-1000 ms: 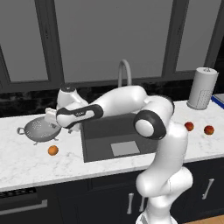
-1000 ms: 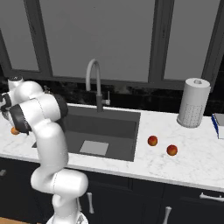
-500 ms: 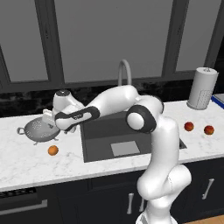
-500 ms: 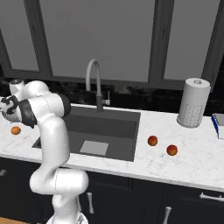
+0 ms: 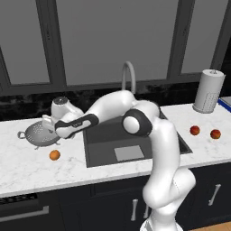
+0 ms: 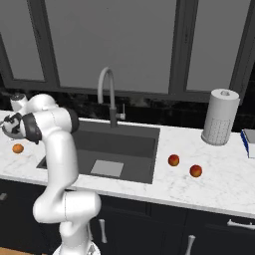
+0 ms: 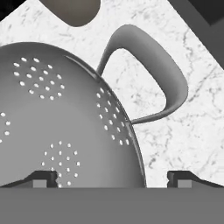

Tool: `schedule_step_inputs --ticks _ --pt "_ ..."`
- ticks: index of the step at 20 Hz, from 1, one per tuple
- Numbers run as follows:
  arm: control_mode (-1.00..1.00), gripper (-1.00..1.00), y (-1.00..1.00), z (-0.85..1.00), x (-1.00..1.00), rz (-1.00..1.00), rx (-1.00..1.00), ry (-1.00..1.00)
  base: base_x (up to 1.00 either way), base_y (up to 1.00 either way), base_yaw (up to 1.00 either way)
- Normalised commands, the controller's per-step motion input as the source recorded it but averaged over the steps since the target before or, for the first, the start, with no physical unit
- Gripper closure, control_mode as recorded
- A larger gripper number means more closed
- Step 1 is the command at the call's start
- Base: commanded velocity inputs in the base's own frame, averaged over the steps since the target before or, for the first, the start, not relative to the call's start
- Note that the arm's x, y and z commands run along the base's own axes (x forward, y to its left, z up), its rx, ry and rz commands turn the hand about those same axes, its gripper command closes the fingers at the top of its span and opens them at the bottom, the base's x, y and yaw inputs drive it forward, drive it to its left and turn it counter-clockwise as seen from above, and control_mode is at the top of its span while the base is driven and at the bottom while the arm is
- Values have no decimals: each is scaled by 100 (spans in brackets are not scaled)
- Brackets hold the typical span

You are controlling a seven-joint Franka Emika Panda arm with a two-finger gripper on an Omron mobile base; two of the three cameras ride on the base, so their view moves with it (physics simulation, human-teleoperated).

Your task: Put the colander in the sink, put the tangerine, apple, apple in the colander, and turn on the sink faucet and pour water over the colander.

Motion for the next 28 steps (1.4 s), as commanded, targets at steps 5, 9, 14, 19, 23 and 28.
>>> schedule_step_inputs --ticks 5,9,14,19,23,28 --pt "-100 100 10 -28 1 -3 0 -2 0 0 0" --pt "-100 100 5 -30 0 -3 0 0 0 0 0" --pt "-100 100 1 7 -12 -4 1 -12 0 0 0" --pt "-100 100 -12 71 -56 -18 11 -26 0 0 0" --pt "-100 100 -58 59 -90 -32 22 -6 0 0 0" --pt "-100 100 -74 57 -97 -41 21 2 0 0 0"
